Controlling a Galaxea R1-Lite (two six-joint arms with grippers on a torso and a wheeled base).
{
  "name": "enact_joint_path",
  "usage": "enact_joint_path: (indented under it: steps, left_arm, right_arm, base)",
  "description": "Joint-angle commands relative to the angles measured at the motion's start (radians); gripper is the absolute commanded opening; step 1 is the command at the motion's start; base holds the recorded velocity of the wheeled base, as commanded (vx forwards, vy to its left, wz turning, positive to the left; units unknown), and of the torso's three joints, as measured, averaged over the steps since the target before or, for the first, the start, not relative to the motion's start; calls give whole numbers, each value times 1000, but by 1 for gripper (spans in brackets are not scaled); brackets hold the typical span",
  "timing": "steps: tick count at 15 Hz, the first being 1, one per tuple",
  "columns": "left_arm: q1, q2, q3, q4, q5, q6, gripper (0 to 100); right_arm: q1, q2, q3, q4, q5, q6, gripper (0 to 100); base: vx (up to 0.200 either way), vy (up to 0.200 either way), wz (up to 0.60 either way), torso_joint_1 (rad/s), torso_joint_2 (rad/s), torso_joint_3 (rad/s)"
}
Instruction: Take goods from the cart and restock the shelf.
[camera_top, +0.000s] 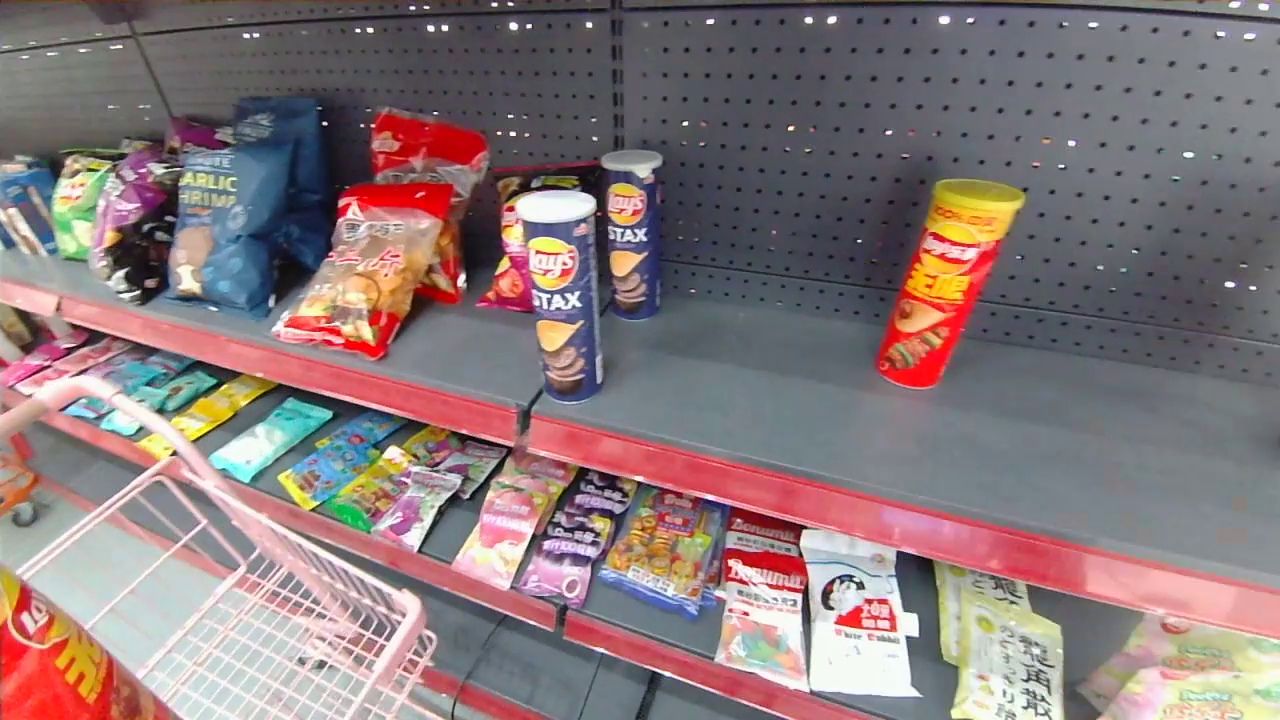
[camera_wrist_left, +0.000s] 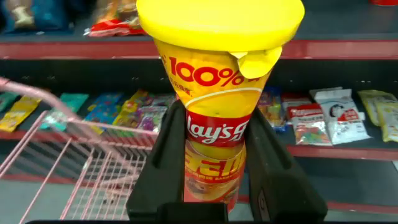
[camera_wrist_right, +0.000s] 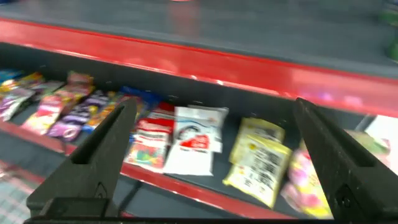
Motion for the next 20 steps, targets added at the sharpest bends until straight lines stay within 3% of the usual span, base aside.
enact_joint_path:
  steps: [1,3,5,8,11,14,20]
  left_arm:
    - [1,2,-1,-1,2,1,0]
    - [1,2,1,1,11,9,0]
    - [1,12,2,1,56,60,0]
    - [1,20,1,1,63,110,0]
    - [1,20,1,2,66,116,0]
    - [1,19,-1,1,65,118,0]
    - [-1,-14,-1,1,57,138,0]
  right_arm:
    - [0,1,0,0,0,1,100]
    - [0,1,0,0,0,-1,100]
    - [1,1,0,0,0,-2,100]
    - [0,1,0,0,2,-2,100]
    - [0,1,0,0,2,-4,100]
    - [0,1,1,0,2,-5,100]
    - [3,4,0,0,3,-8,100]
  base:
    - [0,0,-600,2,7,-2]
    - [0,0,-300,-1,1,-4]
    - [0,0,0,0,0,0]
    - [0,0,0,0,0,0]
    - [0,0,0,0,0,0]
    - [200,0,0,-7,-1,1]
    - [0,0,0,0,0,0]
